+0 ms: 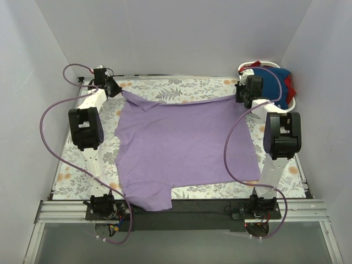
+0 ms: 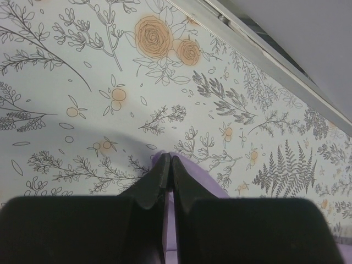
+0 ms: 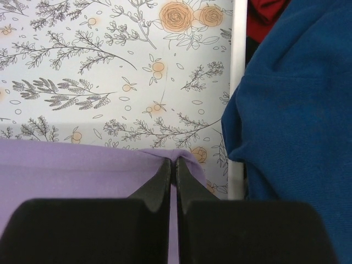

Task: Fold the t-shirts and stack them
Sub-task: Fold the tshirt

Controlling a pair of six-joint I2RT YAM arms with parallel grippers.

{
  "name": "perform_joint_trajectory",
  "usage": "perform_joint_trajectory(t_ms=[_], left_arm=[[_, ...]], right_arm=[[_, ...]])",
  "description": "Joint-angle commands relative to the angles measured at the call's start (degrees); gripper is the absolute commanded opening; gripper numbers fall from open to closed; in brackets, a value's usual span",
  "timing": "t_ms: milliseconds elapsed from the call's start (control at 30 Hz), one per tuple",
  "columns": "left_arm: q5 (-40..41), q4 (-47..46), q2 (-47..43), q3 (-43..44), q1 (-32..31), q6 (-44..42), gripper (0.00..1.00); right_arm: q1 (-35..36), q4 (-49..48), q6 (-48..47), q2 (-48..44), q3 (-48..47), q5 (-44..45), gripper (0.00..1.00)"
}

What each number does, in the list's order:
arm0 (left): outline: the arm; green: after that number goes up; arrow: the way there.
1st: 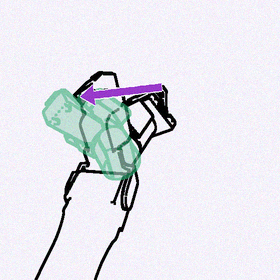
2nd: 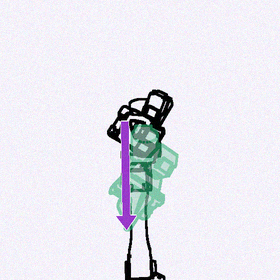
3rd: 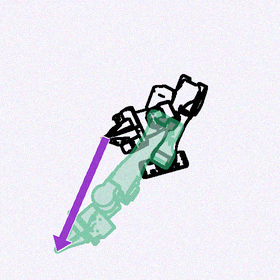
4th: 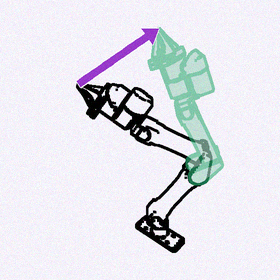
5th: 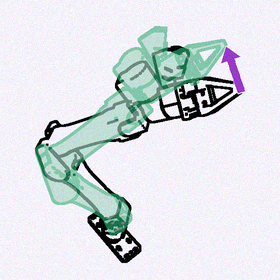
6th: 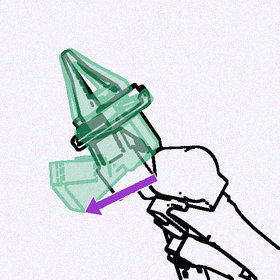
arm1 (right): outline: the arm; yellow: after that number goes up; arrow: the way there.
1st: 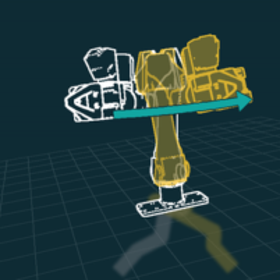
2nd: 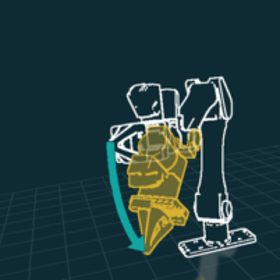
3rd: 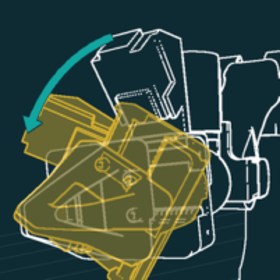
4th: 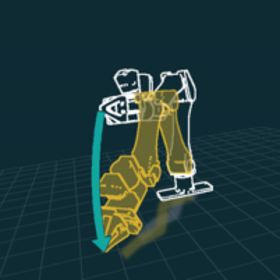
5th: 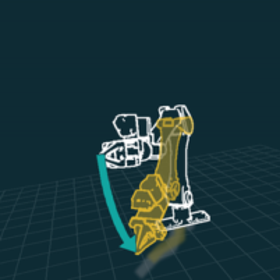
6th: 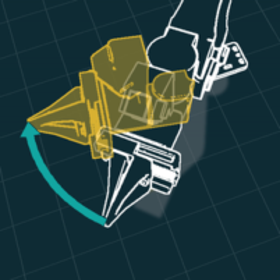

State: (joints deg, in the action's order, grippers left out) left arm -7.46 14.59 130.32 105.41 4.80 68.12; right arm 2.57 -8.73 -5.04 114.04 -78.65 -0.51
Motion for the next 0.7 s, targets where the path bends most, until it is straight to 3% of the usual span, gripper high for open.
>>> perform_joint_trajectory(t_ms=[0,333,667], left_arm=[[-0.88,2.63,-3.22,0.95,1.18,2.37,0.00],[1.57,4.83,-20.01,-12.40,1.09,6.24,0.00],[0.43,10.45,-40.31,-29.52,1.18,11.07,0.00]], right_arm=[[-0.90,-2.17,0.82,-1.27,-2.03,-1.77,0.01],[-1.34,3.09,0.99,-6.28,1.75,-3.88,0.01],[-1.25,13.38,4.07,-13.75,7.54,0.25,0.01]])
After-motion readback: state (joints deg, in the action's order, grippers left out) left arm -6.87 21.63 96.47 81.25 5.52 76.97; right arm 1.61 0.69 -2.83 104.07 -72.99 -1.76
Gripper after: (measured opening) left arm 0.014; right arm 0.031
